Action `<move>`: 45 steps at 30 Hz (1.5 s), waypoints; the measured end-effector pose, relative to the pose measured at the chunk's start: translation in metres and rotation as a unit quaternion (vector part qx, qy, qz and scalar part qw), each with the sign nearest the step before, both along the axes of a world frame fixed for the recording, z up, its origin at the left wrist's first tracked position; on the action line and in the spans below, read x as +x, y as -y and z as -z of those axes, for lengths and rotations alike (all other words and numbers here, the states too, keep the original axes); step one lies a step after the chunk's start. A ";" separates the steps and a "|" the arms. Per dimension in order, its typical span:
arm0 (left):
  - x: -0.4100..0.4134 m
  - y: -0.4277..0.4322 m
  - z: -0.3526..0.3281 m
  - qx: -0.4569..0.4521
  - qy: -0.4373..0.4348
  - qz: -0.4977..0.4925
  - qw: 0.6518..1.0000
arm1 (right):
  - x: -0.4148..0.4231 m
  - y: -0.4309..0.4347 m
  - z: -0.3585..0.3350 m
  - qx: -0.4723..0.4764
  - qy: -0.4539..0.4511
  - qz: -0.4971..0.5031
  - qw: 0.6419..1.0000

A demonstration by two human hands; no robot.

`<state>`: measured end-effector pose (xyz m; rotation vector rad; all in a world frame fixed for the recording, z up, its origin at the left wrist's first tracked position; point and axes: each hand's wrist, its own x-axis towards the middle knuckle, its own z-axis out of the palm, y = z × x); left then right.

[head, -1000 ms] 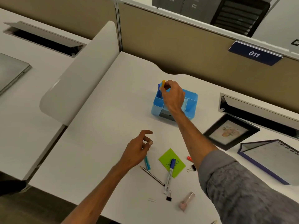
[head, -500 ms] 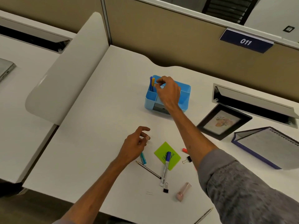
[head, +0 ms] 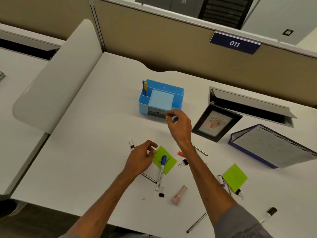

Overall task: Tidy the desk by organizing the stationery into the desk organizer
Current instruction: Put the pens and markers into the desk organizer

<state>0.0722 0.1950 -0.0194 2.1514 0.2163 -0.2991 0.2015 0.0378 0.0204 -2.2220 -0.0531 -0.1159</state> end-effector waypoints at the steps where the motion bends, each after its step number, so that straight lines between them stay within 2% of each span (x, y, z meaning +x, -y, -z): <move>1: -0.002 0.006 -0.001 0.025 -0.007 0.006 1.000 | -0.012 0.007 0.002 0.006 -0.009 0.004 1.000; 7: -0.023 0.044 0.005 0.168 -0.052 0.047 0.983 | -0.077 0.034 0.026 0.021 -0.074 0.023 0.997; 15: -0.035 0.074 0.018 0.211 -0.063 0.026 0.975 | -0.122 0.067 0.046 0.007 -0.146 0.013 0.989; 23: -0.033 0.075 0.015 0.214 -0.074 0.023 0.974 | -0.133 0.068 0.042 -0.014 -0.185 -0.001 0.983; 28: -0.024 0.078 -0.005 0.169 -0.012 -0.003 0.986 | -0.131 0.062 0.032 0.017 -0.193 -0.004 0.981; 32: -0.010 0.077 -0.022 0.122 0.038 -0.027 0.991 | -0.114 0.051 0.018 0.046 -0.161 -0.005 0.986; 45: 0.030 0.041 -0.046 0.070 0.116 -0.065 0.989 | -0.046 0.015 -0.024 0.064 -0.083 -0.026 0.994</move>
